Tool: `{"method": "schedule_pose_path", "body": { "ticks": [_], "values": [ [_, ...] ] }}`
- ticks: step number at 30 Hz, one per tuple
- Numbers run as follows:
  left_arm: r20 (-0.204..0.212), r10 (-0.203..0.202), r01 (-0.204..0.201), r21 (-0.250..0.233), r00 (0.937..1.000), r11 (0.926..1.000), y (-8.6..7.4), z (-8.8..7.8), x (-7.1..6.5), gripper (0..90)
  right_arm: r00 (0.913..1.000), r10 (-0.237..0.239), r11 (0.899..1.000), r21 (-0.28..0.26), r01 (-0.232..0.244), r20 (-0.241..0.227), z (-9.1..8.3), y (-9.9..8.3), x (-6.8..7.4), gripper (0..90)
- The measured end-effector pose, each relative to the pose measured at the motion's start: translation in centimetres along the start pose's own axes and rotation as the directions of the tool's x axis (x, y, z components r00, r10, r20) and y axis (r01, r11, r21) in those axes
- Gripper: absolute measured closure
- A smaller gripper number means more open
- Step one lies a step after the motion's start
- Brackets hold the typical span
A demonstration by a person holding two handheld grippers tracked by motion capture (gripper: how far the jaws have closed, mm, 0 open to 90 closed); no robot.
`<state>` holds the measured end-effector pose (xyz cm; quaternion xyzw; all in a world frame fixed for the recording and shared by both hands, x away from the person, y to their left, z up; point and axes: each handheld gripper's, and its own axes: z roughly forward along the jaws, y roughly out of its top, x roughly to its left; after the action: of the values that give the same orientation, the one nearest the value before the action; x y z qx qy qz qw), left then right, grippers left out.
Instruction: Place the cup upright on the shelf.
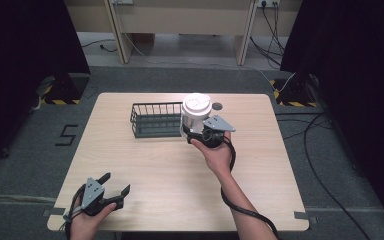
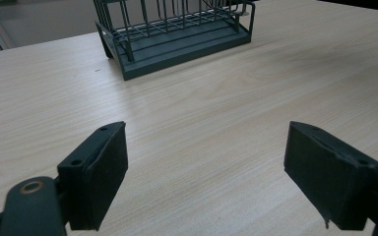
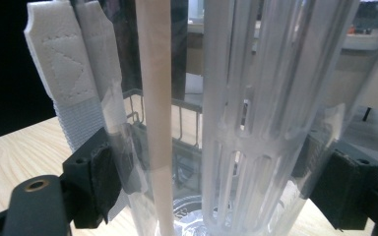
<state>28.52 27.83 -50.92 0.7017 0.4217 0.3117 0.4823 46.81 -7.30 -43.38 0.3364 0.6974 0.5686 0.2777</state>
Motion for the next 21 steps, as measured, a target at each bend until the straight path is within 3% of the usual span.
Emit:
{"method": "schedule_pose_path", "body": {
  "ticks": [21],
  "values": [
    [0.006,-0.004,0.004,0.001,1.0,1.0,0.0,0.1,0.0,16.5,0.9999,0.01,1.0,-0.019,-0.01,-0.013,2.5,1.7,0.5,18.6]
  ]
}}
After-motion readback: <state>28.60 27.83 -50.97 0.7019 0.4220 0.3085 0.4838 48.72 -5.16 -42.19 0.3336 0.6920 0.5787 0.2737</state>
